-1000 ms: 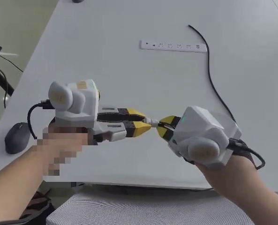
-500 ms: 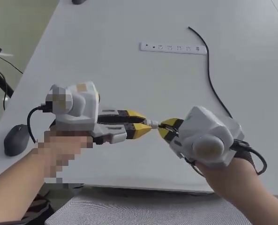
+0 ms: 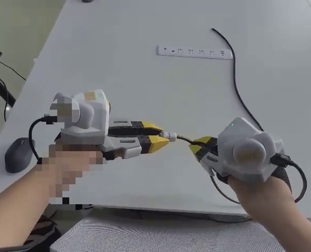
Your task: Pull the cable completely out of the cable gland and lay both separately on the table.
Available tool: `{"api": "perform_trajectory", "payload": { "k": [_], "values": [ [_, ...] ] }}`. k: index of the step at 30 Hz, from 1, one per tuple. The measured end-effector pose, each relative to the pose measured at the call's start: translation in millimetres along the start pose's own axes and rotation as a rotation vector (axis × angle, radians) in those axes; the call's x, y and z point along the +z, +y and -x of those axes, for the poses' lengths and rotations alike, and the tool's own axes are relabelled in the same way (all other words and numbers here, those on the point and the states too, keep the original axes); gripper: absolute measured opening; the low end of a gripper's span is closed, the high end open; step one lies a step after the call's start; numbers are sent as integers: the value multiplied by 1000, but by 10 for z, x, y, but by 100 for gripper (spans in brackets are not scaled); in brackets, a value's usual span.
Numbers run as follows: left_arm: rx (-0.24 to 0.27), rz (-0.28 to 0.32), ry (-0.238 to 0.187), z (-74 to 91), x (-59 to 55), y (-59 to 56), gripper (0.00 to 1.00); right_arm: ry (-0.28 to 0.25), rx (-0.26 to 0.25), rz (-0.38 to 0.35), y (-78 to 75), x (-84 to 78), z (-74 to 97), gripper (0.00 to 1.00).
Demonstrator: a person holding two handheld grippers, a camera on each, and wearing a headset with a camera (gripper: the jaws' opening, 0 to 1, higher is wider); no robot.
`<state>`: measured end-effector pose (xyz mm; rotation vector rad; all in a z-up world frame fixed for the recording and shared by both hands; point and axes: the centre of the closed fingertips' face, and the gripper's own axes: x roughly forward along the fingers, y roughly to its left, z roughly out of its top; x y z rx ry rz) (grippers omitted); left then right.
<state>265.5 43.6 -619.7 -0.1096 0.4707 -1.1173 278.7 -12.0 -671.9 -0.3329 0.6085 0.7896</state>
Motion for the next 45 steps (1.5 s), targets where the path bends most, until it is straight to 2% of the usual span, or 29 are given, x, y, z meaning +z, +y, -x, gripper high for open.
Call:
{"api": "perform_trajectory", "payload": {
  "k": [5,11,15,17,23,25,26,29,31,36,45],
  "values": [
    [-2,-1,0,2,-10,-14,15,15,-3,-84,-39,-111,-13,0],
    [-4,-5,8,-16,-47,-36,15,14,-14,-172,-25,-150,-39,0],
    [-4,-4,9,-12,-60,-32,15,17,-20,-197,-23,-165,-35,0],
    [-2,7,-4,6,-45,-19,15,20,-27,-197,-45,-189,-30,0],
    [-2,3,-11,34,-48,-33,15,39,-42,-263,-106,-334,-32,0],
    [-1,1,-13,37,-49,-31,15,37,-39,-324,-99,-374,-33,0],
    [-1,-3,-13,38,-51,-32,15,34,-40,-379,-105,-398,-35,0],
    [-2,1,-26,47,-31,-30,15,37,-51,-388,-144,-451,-41,0],
    [6,6,-27,66,-32,4,15,30,-43,-468,-135,-479,-40,0],
    [8,9,-35,81,-16,4,15,33,-42,-546,-148,-538,-26,0],
    [10,5,-28,103,-31,-14,15,7,-34,-516,-91,-519,22,1]
  ]
}}
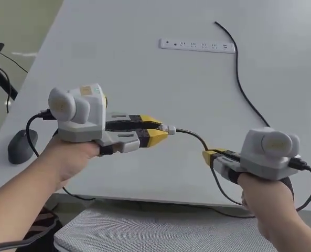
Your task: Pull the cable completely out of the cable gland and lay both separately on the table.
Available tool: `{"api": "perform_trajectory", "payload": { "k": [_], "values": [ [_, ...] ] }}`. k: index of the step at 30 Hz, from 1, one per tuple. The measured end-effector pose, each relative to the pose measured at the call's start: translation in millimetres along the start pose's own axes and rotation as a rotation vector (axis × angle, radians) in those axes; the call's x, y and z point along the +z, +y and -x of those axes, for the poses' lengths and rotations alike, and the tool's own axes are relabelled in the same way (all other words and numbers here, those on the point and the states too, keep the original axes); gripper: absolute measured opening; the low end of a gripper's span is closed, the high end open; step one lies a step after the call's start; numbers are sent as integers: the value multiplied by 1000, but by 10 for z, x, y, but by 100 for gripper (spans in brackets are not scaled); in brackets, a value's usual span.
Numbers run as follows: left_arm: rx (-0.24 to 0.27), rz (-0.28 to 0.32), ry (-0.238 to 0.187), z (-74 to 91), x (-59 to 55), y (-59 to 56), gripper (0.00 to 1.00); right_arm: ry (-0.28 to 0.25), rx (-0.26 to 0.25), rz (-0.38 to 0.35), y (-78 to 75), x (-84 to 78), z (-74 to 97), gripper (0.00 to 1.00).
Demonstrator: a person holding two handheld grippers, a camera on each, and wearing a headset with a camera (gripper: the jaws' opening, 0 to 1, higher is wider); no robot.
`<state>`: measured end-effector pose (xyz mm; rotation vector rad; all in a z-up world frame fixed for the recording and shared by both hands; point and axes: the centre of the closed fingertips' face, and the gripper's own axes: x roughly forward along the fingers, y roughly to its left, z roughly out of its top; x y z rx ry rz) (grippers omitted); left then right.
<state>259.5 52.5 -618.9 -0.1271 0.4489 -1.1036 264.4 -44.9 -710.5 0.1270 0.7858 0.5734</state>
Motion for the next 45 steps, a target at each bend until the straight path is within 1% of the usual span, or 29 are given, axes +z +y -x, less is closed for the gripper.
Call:
{"api": "perform_trajectory", "payload": {
  "k": [4,7,11,12,13,14,15,18,19,21,22,24,25,26,27,28,29,31,32,34,36,38,41,45],
  "values": [
    [-1,-3,2,8,4,-11,15,-10,0,1,-7,15,19,1],
    [1,0,-3,9,20,-13,15,-14,4,25,11,37,39,2],
    [0,-2,-1,13,32,-10,15,-34,36,66,96,116,98,6],
    [-2,1,1,13,30,-11,15,-41,32,128,108,169,125,8],
    [-2,-1,1,14,31,-10,15,-37,24,162,115,192,147,10],
    [-1,-3,1,16,32,-7,15,-42,27,205,146,231,164,12],
    [-1,-3,1,18,32,-3,15,-48,41,248,212,279,183,14],
    [-1,-3,3,23,30,3,15,-59,55,357,349,401,221,18],
    [-1,-3,4,24,29,4,15,-71,58,423,418,472,232,19],
    [-4,-1,6,26,24,0,15,-81,63,506,509,545,232,21],
    [-3,-1,8,28,20,1,15,-86,64,567,579,596,231,21],
    [-3,0,10,28,15,1,15,-94,71,658,694,659,217,21],
    [-4,1,11,27,14,-1,15,-92,73,676,714,662,211,21],
    [-5,1,12,26,14,-5,15,-65,72,744,758,644,188,19],
    [-6,0,12,25,14,-6,15,-51,67,801,777,634,172,19],
    [-6,1,14,24,13,-6,15,-52,74,859,831,632,147,19],
    [-7,1,15,22,11,-6,15,-46,83,898,874,623,127,21],
    [-8,3,16,19,10,-5,15,-35,92,928,903,606,105,23],
    [-9,3,17,17,8,-1,15,-31,82,941,901,606,91,22],
    [-8,4,17,15,8,5,15,-25,87,967,917,594,73,22],
    [-7,3,15,11,13,10,15,-15,89,1001,924,577,63,19],
    [-10,5,15,4,12,8,15,-16,94,996,931,576,57,18],
    [-11,8,16,-4,8,12,15,-12,92,1031,931,563,35,13],
    [-16,8,20,-16,1,9,15,-10,90,1039,936,570,17,12]
  ]
}}
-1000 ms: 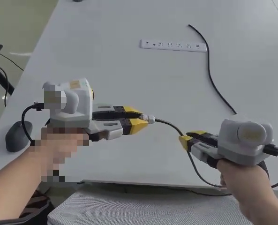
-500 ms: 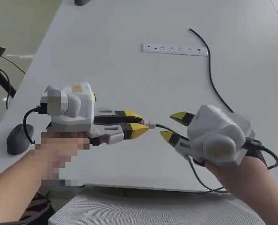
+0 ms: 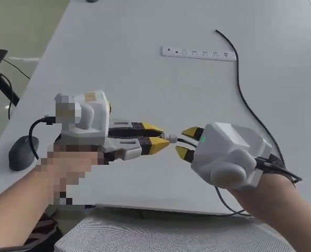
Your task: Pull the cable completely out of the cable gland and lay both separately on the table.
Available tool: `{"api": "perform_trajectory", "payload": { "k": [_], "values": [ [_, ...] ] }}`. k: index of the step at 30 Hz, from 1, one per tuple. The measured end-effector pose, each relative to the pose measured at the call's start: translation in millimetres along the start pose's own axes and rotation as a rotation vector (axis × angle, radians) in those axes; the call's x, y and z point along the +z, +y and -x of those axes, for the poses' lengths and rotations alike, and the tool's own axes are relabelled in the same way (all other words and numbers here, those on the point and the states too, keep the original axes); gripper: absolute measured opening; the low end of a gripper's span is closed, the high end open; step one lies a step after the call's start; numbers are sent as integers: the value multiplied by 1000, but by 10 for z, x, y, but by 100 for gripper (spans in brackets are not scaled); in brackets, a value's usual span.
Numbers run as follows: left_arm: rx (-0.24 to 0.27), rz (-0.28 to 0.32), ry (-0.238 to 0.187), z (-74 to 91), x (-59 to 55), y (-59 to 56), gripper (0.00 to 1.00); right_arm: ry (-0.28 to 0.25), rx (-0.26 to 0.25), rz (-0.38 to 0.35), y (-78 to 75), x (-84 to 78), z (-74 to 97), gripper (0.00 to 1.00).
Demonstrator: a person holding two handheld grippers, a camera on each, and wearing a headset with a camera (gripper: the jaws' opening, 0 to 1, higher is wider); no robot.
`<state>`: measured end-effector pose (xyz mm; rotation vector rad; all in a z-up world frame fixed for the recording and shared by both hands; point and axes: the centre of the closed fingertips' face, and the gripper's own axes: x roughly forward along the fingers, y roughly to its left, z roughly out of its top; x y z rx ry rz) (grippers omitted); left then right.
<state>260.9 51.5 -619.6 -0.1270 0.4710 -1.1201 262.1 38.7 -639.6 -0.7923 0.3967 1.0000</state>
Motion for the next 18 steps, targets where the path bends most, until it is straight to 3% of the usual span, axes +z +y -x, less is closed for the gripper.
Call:
{"api": "perform_trajectory", "payload": {
  "k": [10,18],
  "values": [
    [-9,0,7,-33,-24,-17,15,2,10,-7,17,-12,-20,1],
    [-7,-7,10,-44,-32,-8,15,4,8,-48,2,-35,-34,0]
  ]
}}
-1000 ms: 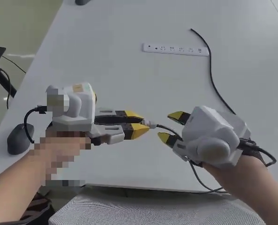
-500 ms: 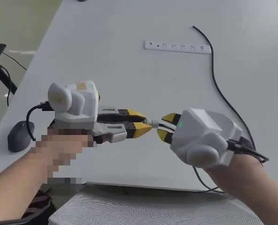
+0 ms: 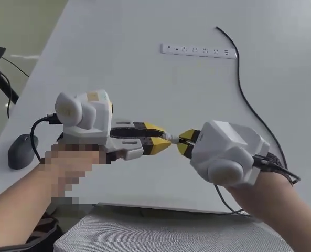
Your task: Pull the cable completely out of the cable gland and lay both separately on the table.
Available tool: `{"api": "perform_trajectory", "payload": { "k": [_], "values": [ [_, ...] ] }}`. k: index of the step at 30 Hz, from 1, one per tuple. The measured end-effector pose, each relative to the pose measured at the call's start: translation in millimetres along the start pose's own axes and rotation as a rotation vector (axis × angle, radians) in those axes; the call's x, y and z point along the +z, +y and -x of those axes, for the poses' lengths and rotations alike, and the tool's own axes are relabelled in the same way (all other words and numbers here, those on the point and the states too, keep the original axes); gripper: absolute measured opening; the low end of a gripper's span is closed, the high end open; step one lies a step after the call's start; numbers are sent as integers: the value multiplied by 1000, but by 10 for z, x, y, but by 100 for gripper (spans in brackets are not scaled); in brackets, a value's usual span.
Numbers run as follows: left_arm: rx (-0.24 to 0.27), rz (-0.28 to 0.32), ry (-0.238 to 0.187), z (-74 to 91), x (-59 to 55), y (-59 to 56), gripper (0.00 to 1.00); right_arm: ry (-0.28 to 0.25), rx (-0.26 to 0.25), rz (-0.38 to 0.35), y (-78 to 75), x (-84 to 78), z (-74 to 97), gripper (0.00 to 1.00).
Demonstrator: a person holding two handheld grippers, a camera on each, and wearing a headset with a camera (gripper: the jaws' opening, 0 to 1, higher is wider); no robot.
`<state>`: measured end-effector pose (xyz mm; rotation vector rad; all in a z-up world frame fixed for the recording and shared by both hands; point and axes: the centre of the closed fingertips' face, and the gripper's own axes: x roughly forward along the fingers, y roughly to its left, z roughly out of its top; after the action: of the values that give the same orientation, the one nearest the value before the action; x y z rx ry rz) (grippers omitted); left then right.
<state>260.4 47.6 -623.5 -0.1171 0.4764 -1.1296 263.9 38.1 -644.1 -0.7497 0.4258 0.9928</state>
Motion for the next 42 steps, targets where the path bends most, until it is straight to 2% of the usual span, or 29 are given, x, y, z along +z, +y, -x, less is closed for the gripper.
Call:
{"api": "perform_trajectory", "payload": {
  "k": [11,14,22,24,25,27,33,36,42],
  "values": [
    [6,-15,6,-5,-3,-12,15,-12,6,-88,-7,-45,-3,0],
    [8,-18,7,0,-8,-8,15,-9,11,-151,-12,-91,-6,0],
    [9,-21,3,-2,2,-17,15,11,6,-230,-37,-233,-5,0],
    [11,-19,0,-1,7,-12,15,32,-4,-275,-47,-314,-11,0],
    [10,-18,-2,-1,11,-11,15,36,-1,-331,-44,-355,-13,0],
    [8,-17,-4,-2,14,-14,15,39,-4,-394,-70,-415,-7,0],
    [4,-20,-6,-14,27,-23,15,42,-4,-450,-81,-519,-9,0],
    [3,-25,-3,-16,25,-29,15,28,8,-547,-72,-526,-28,0],
    [8,-28,0,-18,21,-21,15,21,14,-610,-73,-541,-61,0]
  ]
}}
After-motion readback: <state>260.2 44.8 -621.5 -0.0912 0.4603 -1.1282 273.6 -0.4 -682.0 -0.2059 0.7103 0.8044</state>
